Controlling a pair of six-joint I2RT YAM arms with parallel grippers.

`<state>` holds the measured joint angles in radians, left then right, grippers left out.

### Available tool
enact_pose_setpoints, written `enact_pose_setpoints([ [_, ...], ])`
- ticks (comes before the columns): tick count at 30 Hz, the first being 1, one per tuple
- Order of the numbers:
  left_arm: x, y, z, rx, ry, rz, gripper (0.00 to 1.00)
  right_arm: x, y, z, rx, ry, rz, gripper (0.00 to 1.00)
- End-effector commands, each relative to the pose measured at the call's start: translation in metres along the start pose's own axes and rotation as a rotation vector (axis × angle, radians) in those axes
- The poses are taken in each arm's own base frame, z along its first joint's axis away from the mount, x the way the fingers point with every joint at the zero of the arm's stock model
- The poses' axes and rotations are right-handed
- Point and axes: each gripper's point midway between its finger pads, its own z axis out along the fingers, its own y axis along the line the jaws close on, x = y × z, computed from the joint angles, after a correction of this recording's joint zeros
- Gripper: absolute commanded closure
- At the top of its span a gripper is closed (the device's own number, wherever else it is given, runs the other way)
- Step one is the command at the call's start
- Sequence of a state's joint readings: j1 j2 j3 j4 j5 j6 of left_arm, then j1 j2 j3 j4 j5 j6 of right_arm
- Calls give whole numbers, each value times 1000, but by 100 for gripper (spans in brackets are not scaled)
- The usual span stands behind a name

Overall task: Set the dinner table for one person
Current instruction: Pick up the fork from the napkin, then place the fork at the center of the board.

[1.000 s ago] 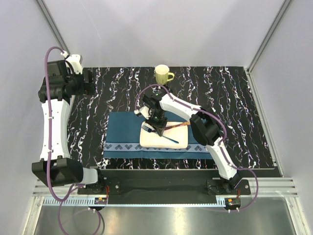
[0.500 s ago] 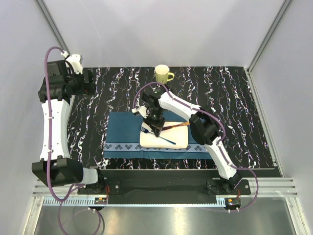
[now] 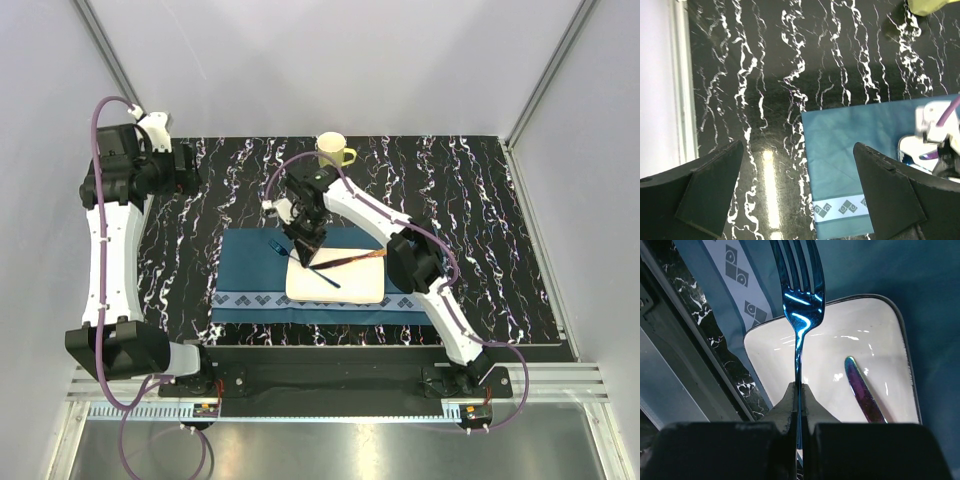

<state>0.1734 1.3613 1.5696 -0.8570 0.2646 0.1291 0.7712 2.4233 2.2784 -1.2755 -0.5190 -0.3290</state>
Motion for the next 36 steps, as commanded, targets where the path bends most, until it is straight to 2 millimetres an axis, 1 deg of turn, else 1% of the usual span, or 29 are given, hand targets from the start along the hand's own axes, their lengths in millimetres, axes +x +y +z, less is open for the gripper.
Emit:
enact_pose_setpoints([
  [1, -4, -9, -2, 51, -37, 3, 1, -20, -6, -28, -10, -111, 77, 100],
  [2, -2, -12, -2, 62, -32, 8, 1, -20, -12, -37, -10, -133, 103, 100],
  [3, 0, -16, -2, 73, -27, 14, 1, -20, -13, -40, -20, -143, 148, 100],
  [5, 5, -19, -2, 82, -19, 36, 1, -17, -19, -43, -26, -152, 202, 100],
  [6, 4, -23, -4, 88, -24, 52, 1, -14, -24, -45, -29, -157, 256, 100],
  [7, 6, -24, -4, 92, -19, 68, 1, -10, -27, -44, -39, -156, 285, 100],
  [8, 7, -26, -3, 92, -19, 79, 1, -9, -29, -46, -38, -163, 304, 100],
  [10, 6, -30, -4, 84, -18, 111, 1, -7, -39, -50, -20, -181, 355, 100],
  [12, 6, -32, -2, 78, -12, 122, 1, -7, -45, -61, 14, -210, 393, 100],
  [13, 6, -33, -2, 82, -11, 123, 1, -8, -46, -62, 21, -216, 396, 100],
  [14, 6, -35, -2, 84, -10, 123, 1, -8, -44, -68, 37, -228, 389, 100],
  [15, 6, -37, 0, 91, -6, 124, 1, -7, -44, -70, 51, -234, 429, 100],
  [16, 8, -38, 2, 96, 3, 123, 1, -4, -45, -68, 56, -228, 442, 100],
  [17, 9, -41, 3, 101, 5, 128, 1, -4, -42, -73, 65, -242, 450, 100],
  [18, 10, -43, 4, 107, 11, 131, 1, -3, -42, -74, 67, -247, 455, 100],
  [19, 11, -45, 5, 114, 16, 139, 1, 1, -43, -71, 73, -241, 465, 100],
  [20, 11, -49, 7, 121, 19, 148, 1, 1, -40, -75, 76, -255, 474, 100],
  [21, 11, -50, 8, 124, 22, 154, 1, 0, -41, -76, 85, -270, 475, 100],
  [22, 11, -52, 8, 130, 22, 160, 1, 6, -42, -71, 90, -259, 492, 100],
  [23, 11, -57, 9, 135, 24, 170, 1, 6, -41, -79, 100, -286, 508, 100],
  [24, 11, -57, 10, 135, 27, 178, 1, 0, -45, -81, 115, -330, 502, 100],
  [25, 13, -55, 11, 128, 32, 180, 1, 9, -47, -74, 117, -324, 532, 100],
  [26, 15, -65, 12, 138, 39, 204, 1, 5, -43, -84, 121, -365, 548, 100],
  [31, 19, -79, 20, 154, 59, 234, 1, -4, -57, -79, 155, -409, 608, 100],
  [35, 19, -94, 26, 174, 60, 240, 1, -11, -67, -64, 138, -421, 697, 100],
  [36, 20, -97, 27, 180, 64, 237, 1, -18, -67, -64, 128, -439, 701, 100],
])
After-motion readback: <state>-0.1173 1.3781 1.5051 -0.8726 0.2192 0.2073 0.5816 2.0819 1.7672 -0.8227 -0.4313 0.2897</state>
